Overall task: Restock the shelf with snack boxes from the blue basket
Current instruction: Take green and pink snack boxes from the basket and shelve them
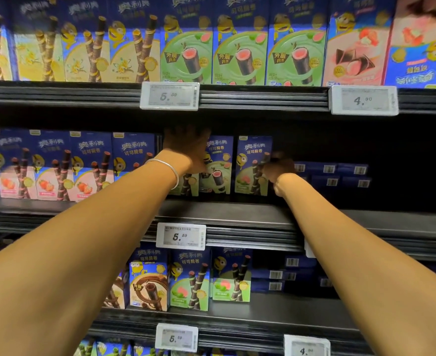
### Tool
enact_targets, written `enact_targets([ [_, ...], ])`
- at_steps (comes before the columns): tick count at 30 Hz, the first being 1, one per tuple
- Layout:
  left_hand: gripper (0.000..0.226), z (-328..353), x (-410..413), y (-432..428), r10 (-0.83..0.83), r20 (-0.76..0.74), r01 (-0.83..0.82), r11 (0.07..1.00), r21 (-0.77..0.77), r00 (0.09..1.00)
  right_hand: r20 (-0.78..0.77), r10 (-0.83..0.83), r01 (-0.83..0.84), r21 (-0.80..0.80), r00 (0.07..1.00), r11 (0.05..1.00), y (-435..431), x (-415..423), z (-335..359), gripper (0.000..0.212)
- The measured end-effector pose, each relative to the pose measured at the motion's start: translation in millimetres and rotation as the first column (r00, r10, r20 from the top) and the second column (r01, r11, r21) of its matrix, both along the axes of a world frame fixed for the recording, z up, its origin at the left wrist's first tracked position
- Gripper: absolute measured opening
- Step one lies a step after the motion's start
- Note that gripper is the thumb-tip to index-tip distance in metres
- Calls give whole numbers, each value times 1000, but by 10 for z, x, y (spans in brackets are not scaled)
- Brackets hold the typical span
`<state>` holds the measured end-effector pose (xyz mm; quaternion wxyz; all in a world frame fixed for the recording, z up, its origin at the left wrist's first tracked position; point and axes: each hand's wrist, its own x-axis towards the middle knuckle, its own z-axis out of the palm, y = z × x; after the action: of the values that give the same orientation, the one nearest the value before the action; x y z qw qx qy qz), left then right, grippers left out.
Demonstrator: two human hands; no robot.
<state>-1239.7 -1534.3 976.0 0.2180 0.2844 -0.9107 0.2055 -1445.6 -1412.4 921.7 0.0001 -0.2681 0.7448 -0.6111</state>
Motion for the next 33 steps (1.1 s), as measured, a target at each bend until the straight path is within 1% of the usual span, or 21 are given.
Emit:
enact_targets([
  [2, 93, -17, 10, -2, -3, -5, 3, 1000, -6, 1000, -27, -23, 23, -6, 999, 1000, -23, 69, 15, 20],
  [3, 92, -28, 7, 0, -5, -13, 5, 1000, -8, 1000, -48, -30, 31, 19, 998, 999, -33, 97, 17, 18],
  [7, 94, -61, -12, 19, 9, -34, -9, 1000, -19, 999, -81, -3, 12, 113, 997, 994, -75, 190, 34, 46],
  [10, 94, -91, -37, 10, 21, -60, -23, 999, -39, 998, -43, 36, -31, 122, 998, 992, -105, 245, 38, 61],
  [12, 94, -113, -58, 3, 32, -76, -36, 998, -55, 997, -50, 31, -24, 129, 998, 991, -121, 278, 35, 73],
  [13, 94, -127, -69, -4, 36, -83, -41, 997, -62, 996, -60, 24, -15, 146, 998, 989, -127, 285, 32, 76],
  [15, 92, -151, -95, -27, 38, -96, -46, 996, -77, 995, -83, 28, -12, 184, 996, 983, -134, 290, 31, 75],
  [18, 92, -178, -125, -67, 39, -100, -47, 995, -84, 994, -70, 8, 4, 164, 997, 987, -131, 291, 27, 84],
  [19, 92, -182, -133, -83, 37, -101, -45, 995, -86, 994, -71, 3, 9, 161, 997, 987, -129, 298, 22, 83],
  [21, 91, -195, -143, -103, 26, -105, -35, 996, -84, 994, -99, 35, -16, 187, 994, 982, -125, 326, 3, 65],
  [22, 90, -202, -147, -113, 23, -108, -32, 996, -84, 994, -100, 47, -29, 182, 994, 983, -128, 330, 0, 61],
  [23, 89, -207, -152, -123, 21, -110, -31, 996, -84, 994, -90, 40, -25, 167, 995, 986, -120, 337, 5, 65],
  [24, 89, -213, -156, -130, 20, -113, -29, 996, -84, 993, -76, 27, -16, 153, 997, 988, -112, 336, 10, 73],
  [25, 89, -215, -157, -139, 14, -120, -24, 996, -82, 993, -65, 26, -16, 149, 998, 989, -104, 334, 13, 75],
  [27, 92, -221, -152, -159, -9, -144, -2, 997, -80, 989, -69, 50, -39, 146, 996, 989, -91, 329, 8, 63],
  [30, 102, -240, -119, -175, -44, -184, 31, 997, -74, 982, -20, 30, -28, 68, 999, 997, -77, 310, 28, 66],
  [31, 103, -250, -104, -170, -61, -203, 47, 996, -74, 977, -3, 15, -15, 47, 1000, 999, -68, 308, 34, 64],
  [33, 104, -256, -61, -138, -110, -261, 92, 993, -79, 959, 30, 3, -3, 10, 1000, 1000, -52, 285, 68, 52],
])
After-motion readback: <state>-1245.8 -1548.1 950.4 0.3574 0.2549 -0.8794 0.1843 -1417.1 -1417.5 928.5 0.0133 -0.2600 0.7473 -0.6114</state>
